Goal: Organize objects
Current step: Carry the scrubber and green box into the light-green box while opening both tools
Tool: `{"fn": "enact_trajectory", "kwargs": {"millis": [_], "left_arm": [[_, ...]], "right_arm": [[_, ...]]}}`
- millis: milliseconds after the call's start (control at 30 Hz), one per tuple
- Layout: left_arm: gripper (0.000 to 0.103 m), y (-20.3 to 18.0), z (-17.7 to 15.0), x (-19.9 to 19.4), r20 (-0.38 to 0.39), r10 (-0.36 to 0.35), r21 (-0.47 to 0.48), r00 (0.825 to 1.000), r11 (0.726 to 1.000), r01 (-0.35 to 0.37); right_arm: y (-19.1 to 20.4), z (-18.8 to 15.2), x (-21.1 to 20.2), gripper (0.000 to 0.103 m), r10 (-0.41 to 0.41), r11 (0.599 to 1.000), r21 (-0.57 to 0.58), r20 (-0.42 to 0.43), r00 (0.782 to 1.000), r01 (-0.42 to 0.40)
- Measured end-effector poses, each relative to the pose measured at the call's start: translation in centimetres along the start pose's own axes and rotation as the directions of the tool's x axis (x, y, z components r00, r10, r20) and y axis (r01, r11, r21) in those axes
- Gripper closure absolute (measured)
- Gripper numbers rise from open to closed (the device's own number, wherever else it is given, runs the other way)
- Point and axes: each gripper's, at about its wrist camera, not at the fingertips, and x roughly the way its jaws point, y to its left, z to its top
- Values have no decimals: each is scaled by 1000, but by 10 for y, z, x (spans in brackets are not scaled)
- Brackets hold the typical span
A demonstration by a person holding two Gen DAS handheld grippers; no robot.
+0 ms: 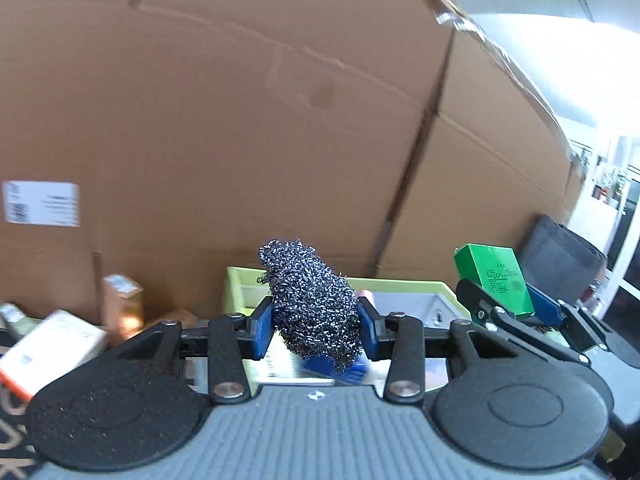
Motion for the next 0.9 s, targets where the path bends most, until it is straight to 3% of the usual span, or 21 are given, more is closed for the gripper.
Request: {"fn": "enact_trajectory", "kwargs": {"millis": [133,333,367,400,433,467,600,667,767,900], "left_arm": [[59,-17,0,25,-18,-44,10,999,999,44],[55,-29,-1,55,-23,-75,2,997,997,75],[42,-30,-3,58,-18,-71,10,997,997,71],[30,-30,-7,59,-19,-56,21,998,998,57],[8,-31,-9,60,-24,-19,26,1000,999,20],[5,-30,-12,56,-10,11,28,1000,1000,-10],[5,-24,-6,47,24,-1,12,1000,1000,0],[4,-19,-6,43,23,10,-8,1000,1000,-10],[4,-16,-7,43,1,39,-15,999,999,-39],[4,-15,-7,40,-8,57,-13,998,998,-58]], "right_arm": [[-15,-6,15,43,-69,996,50,-39,997,71],[-27,-14,32,41,-93,992,80,-73,993,99],[-27,-17,37,38,-94,993,69,-90,992,100],[-30,-22,43,26,-94,994,51,-123,988,101],[-30,-25,49,22,-109,993,36,-155,982,115],[-30,-27,50,22,-134,989,33,-163,977,141],[-40,-21,31,0,-248,962,105,-42,968,251],[-46,-19,24,0,-290,947,141,-8,957,288],[-51,-21,26,0,-257,948,184,-37,966,259],[-42,-23,26,0,-216,962,157,-51,975,222]]}}
